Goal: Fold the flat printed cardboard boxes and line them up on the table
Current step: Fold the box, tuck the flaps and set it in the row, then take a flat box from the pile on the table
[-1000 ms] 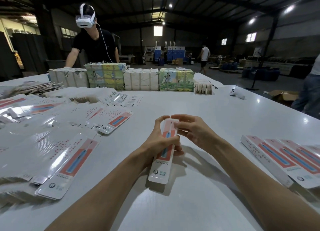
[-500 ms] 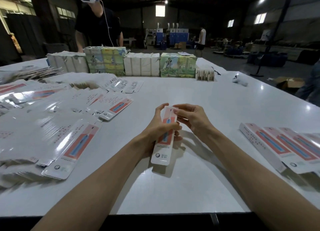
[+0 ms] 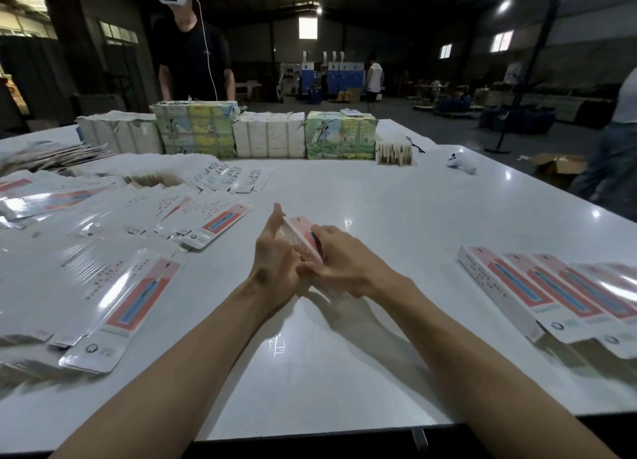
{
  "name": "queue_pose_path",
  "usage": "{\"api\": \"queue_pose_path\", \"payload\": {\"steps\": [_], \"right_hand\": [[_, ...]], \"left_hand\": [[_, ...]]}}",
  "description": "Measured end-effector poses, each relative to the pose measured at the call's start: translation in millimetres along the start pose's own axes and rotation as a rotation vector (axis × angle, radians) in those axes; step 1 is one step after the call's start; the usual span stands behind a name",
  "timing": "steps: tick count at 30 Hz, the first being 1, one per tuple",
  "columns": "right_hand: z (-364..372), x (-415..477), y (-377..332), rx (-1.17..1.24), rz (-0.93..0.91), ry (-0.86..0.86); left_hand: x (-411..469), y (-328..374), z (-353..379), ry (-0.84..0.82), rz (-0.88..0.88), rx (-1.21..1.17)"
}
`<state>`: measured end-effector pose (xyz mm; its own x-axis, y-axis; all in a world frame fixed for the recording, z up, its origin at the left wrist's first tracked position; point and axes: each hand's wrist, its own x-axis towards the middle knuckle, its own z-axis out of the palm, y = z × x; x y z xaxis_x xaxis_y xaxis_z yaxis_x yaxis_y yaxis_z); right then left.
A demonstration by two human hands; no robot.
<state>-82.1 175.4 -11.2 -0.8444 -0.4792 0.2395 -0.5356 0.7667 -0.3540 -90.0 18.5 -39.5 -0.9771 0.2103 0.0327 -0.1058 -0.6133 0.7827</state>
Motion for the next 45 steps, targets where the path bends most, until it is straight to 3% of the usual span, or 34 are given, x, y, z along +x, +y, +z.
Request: {"api": "queue_pose_path", "payload": {"steps": [7,12,16,25,29,36,41,45], "right_hand": [[-15.9,-26.7,9.4,-0.171,0.045,0.063],[-33.8,-70.8,46.8,-0.211,0.364,0.093],[-36.5,-109.5,80.6,-0.427,0.61,0.031],[-55.8,-151.5,117.2,-0.589,0.763,0.073],[-64.2,-124.1,101.1,-0.467,0.646,0.193],[-28.4,-11.4,33.6,-0.39,0.242,0.34],[16.2,9.1,24.8,-0.257,0.148,0.322],[23.0,7.0,38.4,-0.097,0.11,0.307]], "left_hand": [[6.9,-4.2,3.9,-0.019,-0.073,0.009],[1.7,-5.4,2.9,0.024,-0.043,0.155],[-3.9,-3.7,3.6,-0.01,-0.018,0.262],[-5.1,-4.7,2.3,-0.04,-0.01,0.369],[-3.3,-9.4,1.3,-0.061,0.011,0.479],[-6.5,0.5,7.7,0.033,0.043,0.747],[-9.0,70.6,-7.4,0.268,0.028,1.364],[-41.2,127.9,-30.9,0.474,-0.249,1.953]]}}
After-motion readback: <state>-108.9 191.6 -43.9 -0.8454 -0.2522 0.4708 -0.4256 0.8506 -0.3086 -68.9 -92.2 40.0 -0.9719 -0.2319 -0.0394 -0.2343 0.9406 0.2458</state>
